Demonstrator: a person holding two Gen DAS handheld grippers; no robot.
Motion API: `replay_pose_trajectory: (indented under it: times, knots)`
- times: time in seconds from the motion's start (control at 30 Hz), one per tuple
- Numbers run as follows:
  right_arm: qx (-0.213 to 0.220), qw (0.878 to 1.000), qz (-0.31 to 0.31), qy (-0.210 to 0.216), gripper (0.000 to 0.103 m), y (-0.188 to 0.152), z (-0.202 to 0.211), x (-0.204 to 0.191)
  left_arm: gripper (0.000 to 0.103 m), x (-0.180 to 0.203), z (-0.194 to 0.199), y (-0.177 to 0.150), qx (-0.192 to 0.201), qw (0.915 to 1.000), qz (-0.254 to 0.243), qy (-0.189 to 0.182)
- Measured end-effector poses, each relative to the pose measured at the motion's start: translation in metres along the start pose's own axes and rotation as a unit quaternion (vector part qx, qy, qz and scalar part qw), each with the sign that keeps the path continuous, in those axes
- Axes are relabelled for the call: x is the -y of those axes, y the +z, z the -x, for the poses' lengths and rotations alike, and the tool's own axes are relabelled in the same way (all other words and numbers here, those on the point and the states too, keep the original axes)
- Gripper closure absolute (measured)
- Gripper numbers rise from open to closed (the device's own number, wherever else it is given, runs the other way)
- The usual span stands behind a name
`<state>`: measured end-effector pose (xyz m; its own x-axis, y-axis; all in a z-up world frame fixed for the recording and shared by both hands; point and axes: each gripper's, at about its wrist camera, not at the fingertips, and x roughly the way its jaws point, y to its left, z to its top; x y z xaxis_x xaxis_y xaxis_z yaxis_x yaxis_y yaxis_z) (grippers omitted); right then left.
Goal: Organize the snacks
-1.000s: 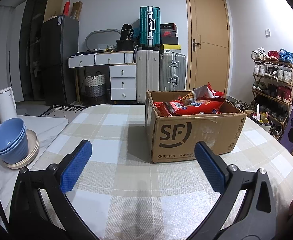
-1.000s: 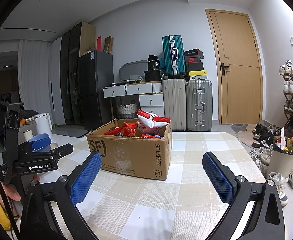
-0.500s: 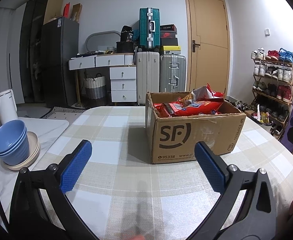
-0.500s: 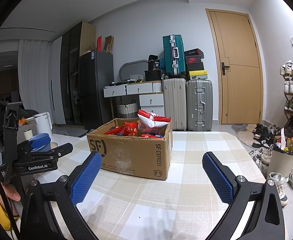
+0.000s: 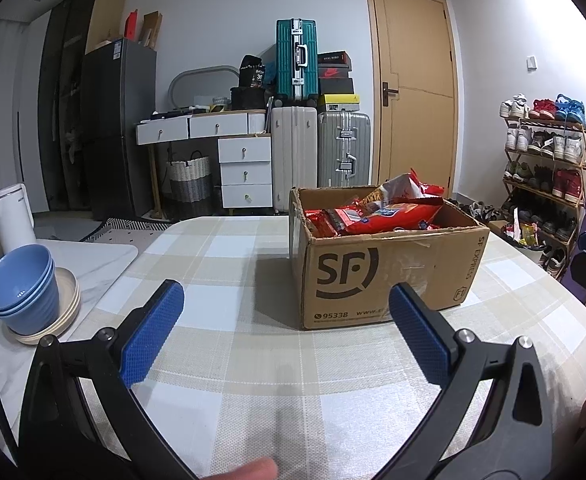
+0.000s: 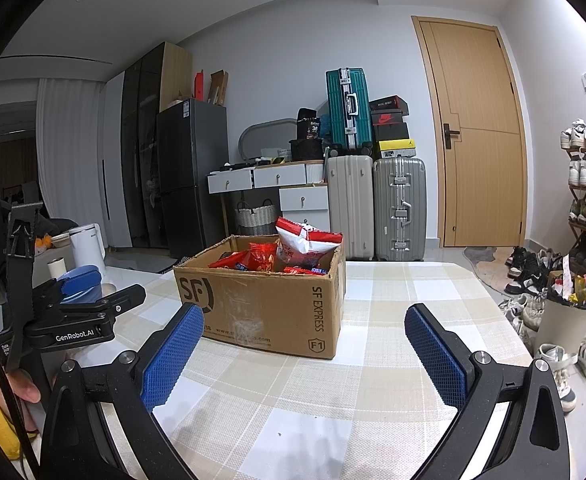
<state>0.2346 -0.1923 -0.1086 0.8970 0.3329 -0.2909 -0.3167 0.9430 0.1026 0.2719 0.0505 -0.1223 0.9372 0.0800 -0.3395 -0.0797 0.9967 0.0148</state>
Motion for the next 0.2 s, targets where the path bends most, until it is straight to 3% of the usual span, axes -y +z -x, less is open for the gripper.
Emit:
replay_pose_trajectory:
  times: [0.2]
  knots:
    - [0.0,1.0,0.0,0.0,0.0,0.0003,0.0001,0.0001,0.0,-0.003,0.0038,0.0,0.01,0.9999,0.004,-0.005]
